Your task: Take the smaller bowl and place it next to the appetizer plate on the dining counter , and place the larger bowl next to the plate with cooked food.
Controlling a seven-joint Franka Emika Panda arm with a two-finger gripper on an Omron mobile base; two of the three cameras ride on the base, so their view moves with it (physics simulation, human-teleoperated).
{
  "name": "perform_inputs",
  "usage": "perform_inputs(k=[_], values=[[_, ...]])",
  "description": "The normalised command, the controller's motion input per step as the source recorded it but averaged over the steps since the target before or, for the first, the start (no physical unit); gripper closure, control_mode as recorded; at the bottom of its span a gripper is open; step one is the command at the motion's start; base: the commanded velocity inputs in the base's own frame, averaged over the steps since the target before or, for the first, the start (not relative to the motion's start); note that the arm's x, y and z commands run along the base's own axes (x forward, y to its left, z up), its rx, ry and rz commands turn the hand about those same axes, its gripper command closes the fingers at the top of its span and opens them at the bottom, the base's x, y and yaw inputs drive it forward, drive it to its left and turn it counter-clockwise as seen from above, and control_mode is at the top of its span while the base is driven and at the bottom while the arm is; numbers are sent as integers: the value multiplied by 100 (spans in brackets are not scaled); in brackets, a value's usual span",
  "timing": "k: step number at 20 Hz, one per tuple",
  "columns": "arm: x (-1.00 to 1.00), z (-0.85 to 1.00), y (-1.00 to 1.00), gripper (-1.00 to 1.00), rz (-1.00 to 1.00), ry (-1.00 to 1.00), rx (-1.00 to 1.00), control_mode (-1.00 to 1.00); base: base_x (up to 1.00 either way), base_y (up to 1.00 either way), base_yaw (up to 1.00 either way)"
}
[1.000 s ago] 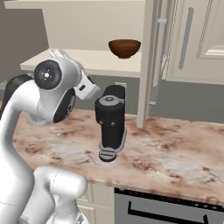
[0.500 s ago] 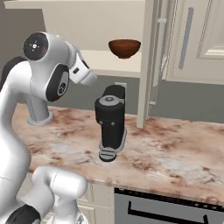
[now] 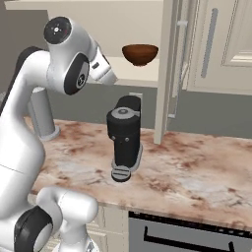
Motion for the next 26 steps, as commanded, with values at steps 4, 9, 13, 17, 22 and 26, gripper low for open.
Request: perform_inputs(k=[4,9,13,17,22,26], values=[[41,0,-14,-100,0,0,5,-100,0,0,0],[42,-2,-21,-100,0,0,2,-100,0,0,0],[30,-1,-15,-100,0,2,0,-100,0,0,0],[33,-4,-4,-100,0,4,0,-100,0,0,0],[36,-5,-2,-100,0,1,0,-100,0,0,0],[33,-3,-5,-100,0,0,0,-100,0,0,0]])
